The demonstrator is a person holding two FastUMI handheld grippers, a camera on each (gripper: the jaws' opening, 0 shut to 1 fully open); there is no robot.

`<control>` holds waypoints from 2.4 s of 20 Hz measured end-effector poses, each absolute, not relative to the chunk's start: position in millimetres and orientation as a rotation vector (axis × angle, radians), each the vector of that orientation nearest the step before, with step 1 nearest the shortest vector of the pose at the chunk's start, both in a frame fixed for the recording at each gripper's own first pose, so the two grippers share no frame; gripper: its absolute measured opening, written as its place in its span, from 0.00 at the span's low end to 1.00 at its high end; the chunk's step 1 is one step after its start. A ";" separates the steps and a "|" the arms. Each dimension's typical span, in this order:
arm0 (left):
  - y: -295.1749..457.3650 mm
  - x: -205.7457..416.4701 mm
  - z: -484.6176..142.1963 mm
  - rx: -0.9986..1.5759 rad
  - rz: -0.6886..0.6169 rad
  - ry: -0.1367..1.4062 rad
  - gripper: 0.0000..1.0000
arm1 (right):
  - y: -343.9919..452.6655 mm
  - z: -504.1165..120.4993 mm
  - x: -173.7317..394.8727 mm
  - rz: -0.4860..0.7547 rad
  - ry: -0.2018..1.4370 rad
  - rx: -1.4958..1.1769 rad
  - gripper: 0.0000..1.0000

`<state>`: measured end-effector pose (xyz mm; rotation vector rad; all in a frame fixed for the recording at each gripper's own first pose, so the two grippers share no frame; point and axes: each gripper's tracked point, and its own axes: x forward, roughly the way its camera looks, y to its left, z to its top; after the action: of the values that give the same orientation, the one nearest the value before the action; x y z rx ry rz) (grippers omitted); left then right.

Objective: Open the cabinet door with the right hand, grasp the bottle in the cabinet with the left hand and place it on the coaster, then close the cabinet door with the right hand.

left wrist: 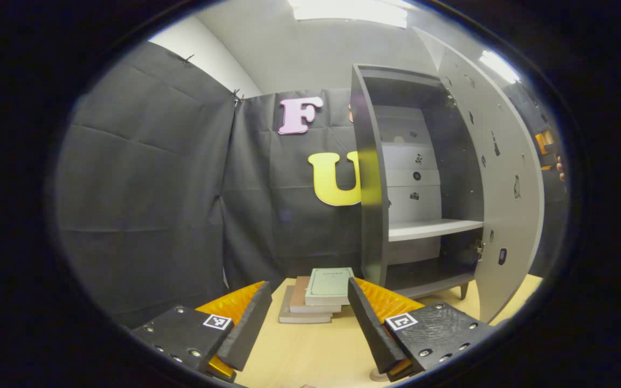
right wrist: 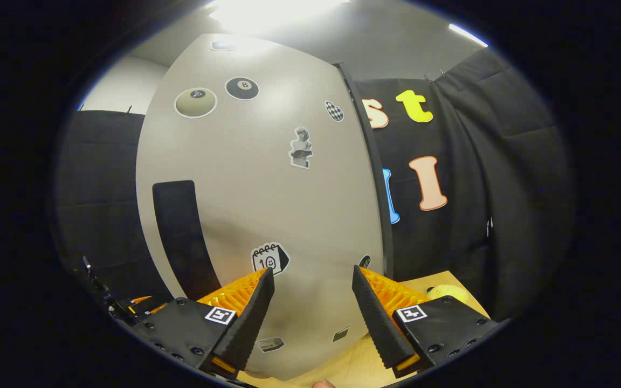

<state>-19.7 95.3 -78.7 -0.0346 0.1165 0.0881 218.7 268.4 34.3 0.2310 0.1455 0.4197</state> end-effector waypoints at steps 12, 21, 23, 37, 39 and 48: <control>162.4 -42.1 -102.5 -0.027 0.201 0.172 0.88 | 354.5 40.1 249.8 0.480 0.122 0.168 0.98; 192.6 -47.7 -114.7 -0.028 0.247 0.197 0.86 | 368.6 42.6 279.8 0.412 0.063 0.048 0.98; 198.5 -48.0 -117.8 -0.034 0.253 0.204 0.86 | 372.1 44.3 278.6 0.410 0.053 0.026 0.98; 234.5 -52.5 -116.9 -0.043 0.304 0.208 0.86 | 382.4 42.0 270.4 0.321 0.048 0.014 0.92; 234.6 -51.8 -116.9 -0.043 0.294 0.218 0.86 | 382.3 42.2 269.5 0.311 0.051 0.010 0.96; 171.5 -15.5 -67.7 -0.018 0.213 0.158 0.86 | 312.6 71.9 220.7 0.322 -0.009 0.028 0.96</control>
<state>-15.5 171.5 -67.7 -0.0178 0.1584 0.2129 220.7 312.6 71.9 0.0280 -0.0091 0.3217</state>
